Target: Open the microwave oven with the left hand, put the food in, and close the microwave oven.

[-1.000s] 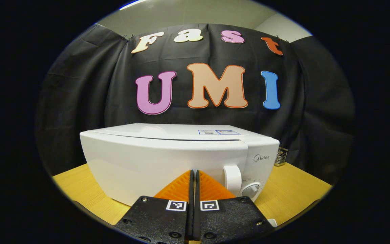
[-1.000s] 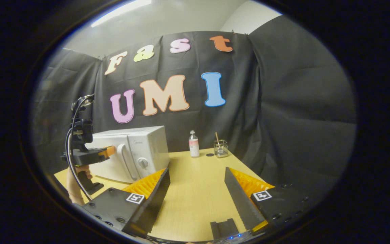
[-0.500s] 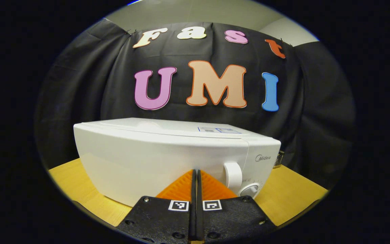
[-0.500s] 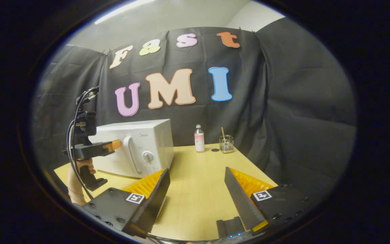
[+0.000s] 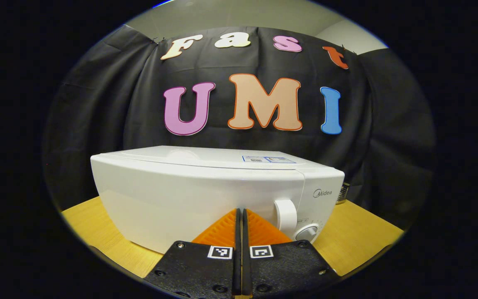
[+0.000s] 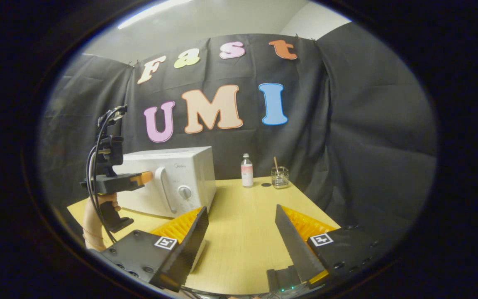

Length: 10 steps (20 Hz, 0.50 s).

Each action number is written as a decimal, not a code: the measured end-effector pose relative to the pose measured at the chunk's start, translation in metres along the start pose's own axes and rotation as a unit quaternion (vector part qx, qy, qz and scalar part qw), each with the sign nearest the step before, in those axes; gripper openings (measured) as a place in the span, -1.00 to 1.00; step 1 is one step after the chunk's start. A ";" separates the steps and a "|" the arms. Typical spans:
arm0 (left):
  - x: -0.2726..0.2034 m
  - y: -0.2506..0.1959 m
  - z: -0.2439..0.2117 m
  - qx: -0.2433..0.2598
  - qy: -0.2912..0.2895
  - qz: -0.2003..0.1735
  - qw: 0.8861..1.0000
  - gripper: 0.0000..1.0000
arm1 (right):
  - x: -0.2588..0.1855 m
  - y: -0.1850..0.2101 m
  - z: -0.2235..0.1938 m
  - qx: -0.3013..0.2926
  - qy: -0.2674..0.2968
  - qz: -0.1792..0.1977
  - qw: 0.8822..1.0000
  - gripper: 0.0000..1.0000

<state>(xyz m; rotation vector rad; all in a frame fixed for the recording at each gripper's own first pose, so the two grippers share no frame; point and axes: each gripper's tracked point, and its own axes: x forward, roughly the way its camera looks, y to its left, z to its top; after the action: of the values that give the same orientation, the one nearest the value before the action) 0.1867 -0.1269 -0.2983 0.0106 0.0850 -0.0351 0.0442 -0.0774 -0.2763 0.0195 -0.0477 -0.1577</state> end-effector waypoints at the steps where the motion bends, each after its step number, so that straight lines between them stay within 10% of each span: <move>1: 0.000 0.001 -0.002 0.004 0.006 0.005 1.000 -0.94 | -0.001 0.001 0.000 0.001 0.000 0.001 1.000 0.83; 10: -0.025 0.017 0.001 -0.015 0.008 0.013 1.000 -0.64 | -0.003 0.005 0.002 0.002 -0.001 0.002 1.000 0.99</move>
<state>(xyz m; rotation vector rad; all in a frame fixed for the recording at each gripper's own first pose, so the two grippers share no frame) 0.1625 -0.1087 -0.2955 -0.0174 0.1010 -0.0081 0.0423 -0.0723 -0.2743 0.0237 -0.0506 -0.1536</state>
